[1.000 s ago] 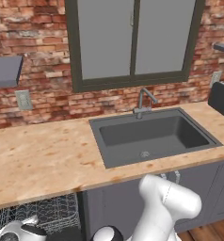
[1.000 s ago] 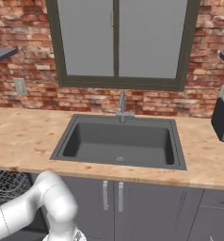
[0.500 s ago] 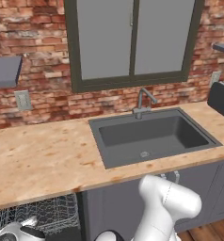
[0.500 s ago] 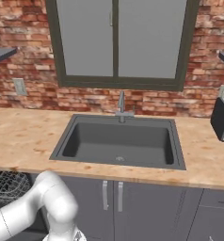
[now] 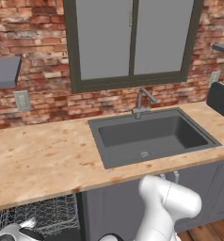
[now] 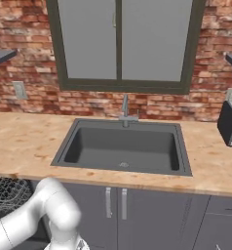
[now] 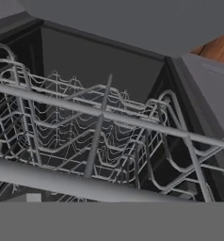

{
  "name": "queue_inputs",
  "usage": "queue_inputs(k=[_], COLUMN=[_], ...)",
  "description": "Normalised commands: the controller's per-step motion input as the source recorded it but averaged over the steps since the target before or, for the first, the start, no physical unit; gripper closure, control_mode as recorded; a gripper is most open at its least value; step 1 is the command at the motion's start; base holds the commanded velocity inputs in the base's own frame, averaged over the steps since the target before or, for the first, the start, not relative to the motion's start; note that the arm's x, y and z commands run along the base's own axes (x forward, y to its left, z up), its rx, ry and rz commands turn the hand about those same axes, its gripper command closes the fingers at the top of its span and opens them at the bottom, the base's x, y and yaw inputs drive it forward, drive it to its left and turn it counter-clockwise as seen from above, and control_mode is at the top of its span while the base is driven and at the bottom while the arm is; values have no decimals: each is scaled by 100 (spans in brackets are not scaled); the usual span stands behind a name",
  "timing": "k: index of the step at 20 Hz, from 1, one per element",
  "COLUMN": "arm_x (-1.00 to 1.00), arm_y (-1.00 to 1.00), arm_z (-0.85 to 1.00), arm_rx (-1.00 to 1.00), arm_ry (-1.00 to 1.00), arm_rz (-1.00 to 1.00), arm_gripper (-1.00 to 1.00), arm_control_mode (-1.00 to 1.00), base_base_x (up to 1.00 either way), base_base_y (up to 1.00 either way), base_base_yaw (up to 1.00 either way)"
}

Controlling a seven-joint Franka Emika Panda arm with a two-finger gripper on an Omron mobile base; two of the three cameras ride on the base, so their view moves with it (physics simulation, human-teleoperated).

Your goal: Open the dishwasher door and pull out the top rack.

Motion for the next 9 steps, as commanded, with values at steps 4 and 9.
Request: queue_inputs(k=[4, 9], arm_x=[-62, -62], arm_y=[21, 20], arm_z=[-62, -62], arm_rx=[-4, -4], arm_ry=[0, 0], arm_rz=[1, 1], arm_gripper=[-100, -100], arm_control_mode=[-100, -100], base_base_x=[0, 0], base_base_y=[0, 0], base_base_yaw=[0, 0])
